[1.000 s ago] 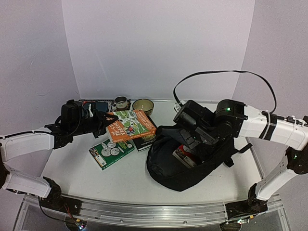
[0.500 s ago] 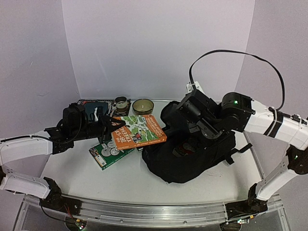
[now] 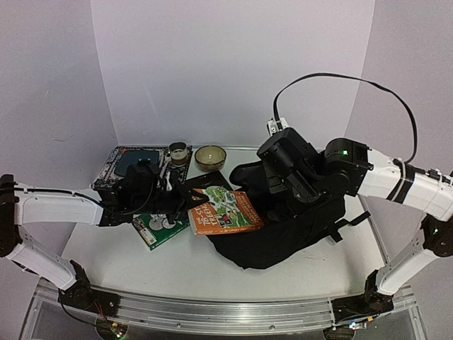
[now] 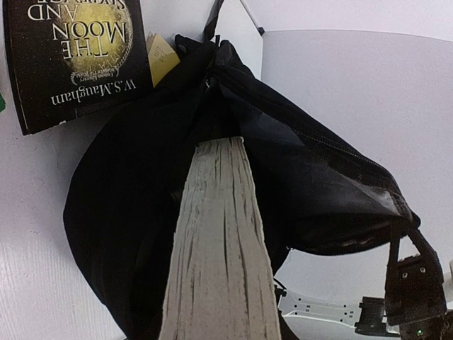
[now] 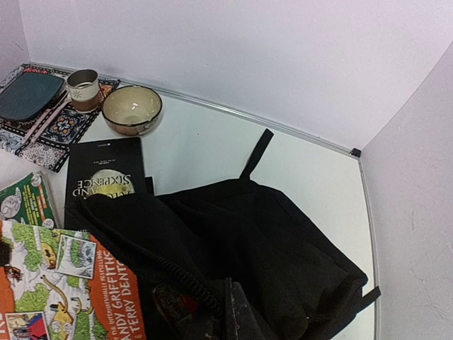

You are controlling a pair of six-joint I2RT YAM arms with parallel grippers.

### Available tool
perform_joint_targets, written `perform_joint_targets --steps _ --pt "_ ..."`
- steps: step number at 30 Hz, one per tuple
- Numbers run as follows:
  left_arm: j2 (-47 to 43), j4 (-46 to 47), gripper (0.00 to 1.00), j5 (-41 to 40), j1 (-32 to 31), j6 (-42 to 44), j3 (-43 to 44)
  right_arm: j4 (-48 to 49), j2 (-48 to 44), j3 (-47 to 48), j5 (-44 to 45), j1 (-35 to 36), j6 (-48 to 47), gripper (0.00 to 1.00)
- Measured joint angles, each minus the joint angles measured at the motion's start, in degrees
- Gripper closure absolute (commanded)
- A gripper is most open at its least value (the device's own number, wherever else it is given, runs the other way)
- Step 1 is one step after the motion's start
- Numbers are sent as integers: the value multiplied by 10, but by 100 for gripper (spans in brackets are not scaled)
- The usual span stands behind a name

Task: Pack the student bag
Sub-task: Place the book in the largest pocket of the bag.

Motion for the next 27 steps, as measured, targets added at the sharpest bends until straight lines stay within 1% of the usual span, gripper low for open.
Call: perform_joint_targets --steps 6,12,19,27 --pt "55 -6 100 -28 -20 -15 59 35 -4 -25 -38 0 -14 100" --pt "124 12 100 -48 -49 -31 115 72 -19 -45 -75 0 -25 100" --pt "194 20 100 -89 -85 -46 146 90 -22 -50 -92 0 -31 100" --pt "277 25 100 -140 -113 -49 219 95 -28 -57 -107 0 -33 100"
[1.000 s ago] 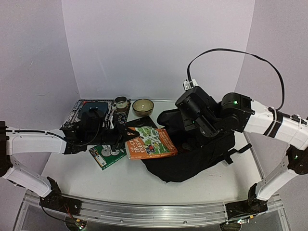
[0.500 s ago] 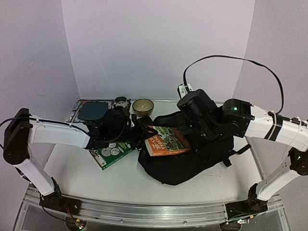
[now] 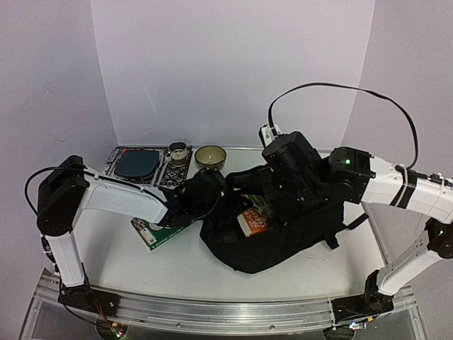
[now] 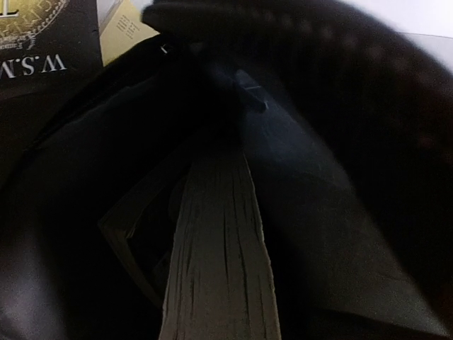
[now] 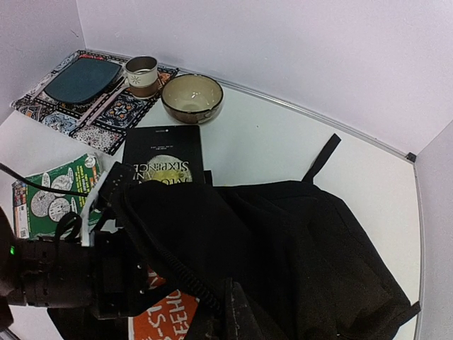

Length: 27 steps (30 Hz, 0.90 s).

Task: Pack the student bag
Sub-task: Place the book in the largest pocket of the bag.

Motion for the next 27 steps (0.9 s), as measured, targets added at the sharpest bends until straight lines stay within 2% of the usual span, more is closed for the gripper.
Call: perform_joint_targets --steps 5,7,12,17,22,27 --pt "51 5 97 -19 -6 1 42 0 0 0 -6 0 -2 100" --pt "74 9 89 -18 -7 4 61 0 0 0 -6 0 -4 100" --pt "115 29 62 -10 -7 20 92 2 -1 -2 -6 0 -8 100" --pt "121 23 48 2 -7 46 92 4 -6 -9 -2 0 -16 100" --pt "121 -28 44 -7 -10 90 109 4 -9 -10 5 0 -24 100" --pt "119 -97 45 -33 -18 142 141 4 -9 -10 9 0 -31 100"
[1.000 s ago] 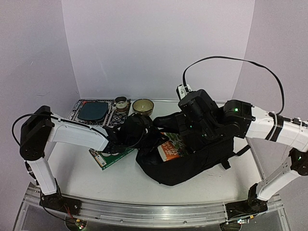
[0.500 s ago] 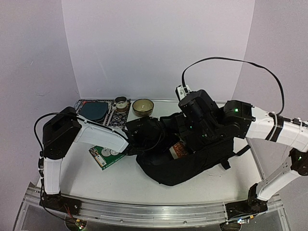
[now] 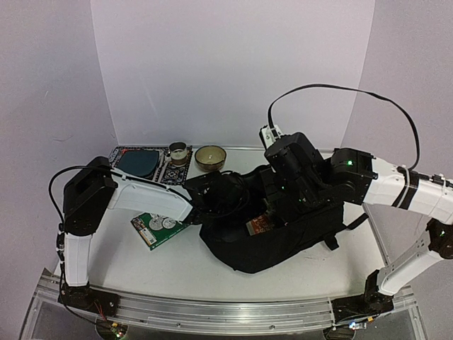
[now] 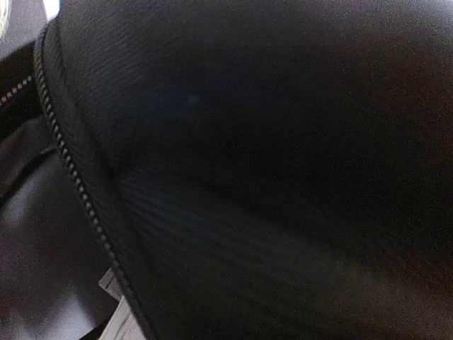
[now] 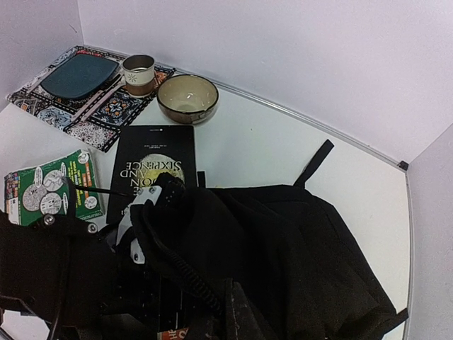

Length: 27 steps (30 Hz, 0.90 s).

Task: Pack the student bag
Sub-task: Place the book in the largest pocket of the bag.

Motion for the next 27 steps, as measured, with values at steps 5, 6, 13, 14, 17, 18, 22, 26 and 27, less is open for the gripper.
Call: perform_joint_targets --steps 5,6,13,14,17,18,22,26,27 --pt "-8 -42 52 -13 -3 18 -3 0 0 0 1 0 -3 100" --pt "-10 -49 54 -14 -3 19 -4 0 0 0 1 0 -3 100" --pt "-7 -69 68 -10 -5 20 8 0 0 0 1 0 -3 100" --pt "-4 -72 68 -9 -6 20 17 0 0 0 2 0 -3 100" --pt "14 -74 65 -6 -13 24 55 0 0 -1 4 0 -3 100" --pt "16 -74 63 -6 -16 25 61 1 -1 -1 5 0 -3 100" --pt "17 -74 52 -6 -21 31 64 6 -9 -14 12 0 -3 100" --pt "13 -69 43 -9 -23 39 43 9 -24 -28 19 0 -3 100" --pt "8 -71 41 -11 -23 44 32 9 -27 -31 21 0 -3 100"
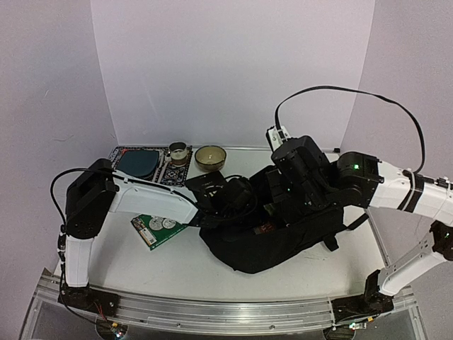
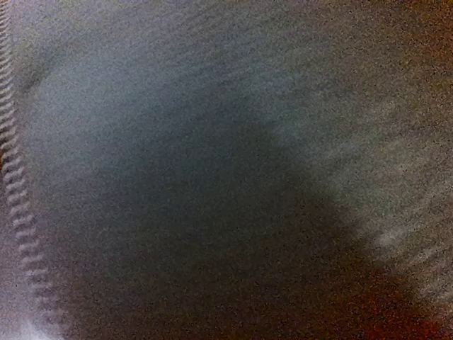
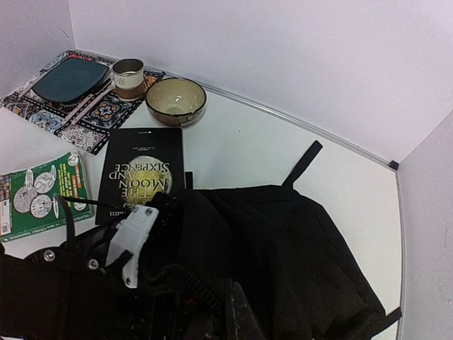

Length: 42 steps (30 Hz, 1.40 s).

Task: Pack the student bag
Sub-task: Place the book in the largest pocket of the bag, then place the largest pocket of the student bag.

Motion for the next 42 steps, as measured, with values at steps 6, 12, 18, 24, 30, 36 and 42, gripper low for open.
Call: perform_joint_targets --steps 6,12,18,24,30,36,42 --pt "-59 -15 27 -21 0 27 -48 0 -9 -11 13 0 0 100" --pt "-158 -14 25 -37 0 48 -77 0 -23 -30 33 0 0 100" --pt "-227 -19 25 -48 1 66 -113 -7 -42 -51 62 -1 3 100" --pt "-287 -49 25 -50 22 74 -175 -38 -62 -73 78 -48 25 100" --pt "-351 -74 25 -44 88 75 -234 -80 -94 -83 78 -129 40 100" --pt "-371 -83 26 -33 132 76 -264 -113 -104 -73 86 -176 28 100" --pt "-359 -92 28 -5 133 86 -267 -147 -80 -33 90 -242 24 97"
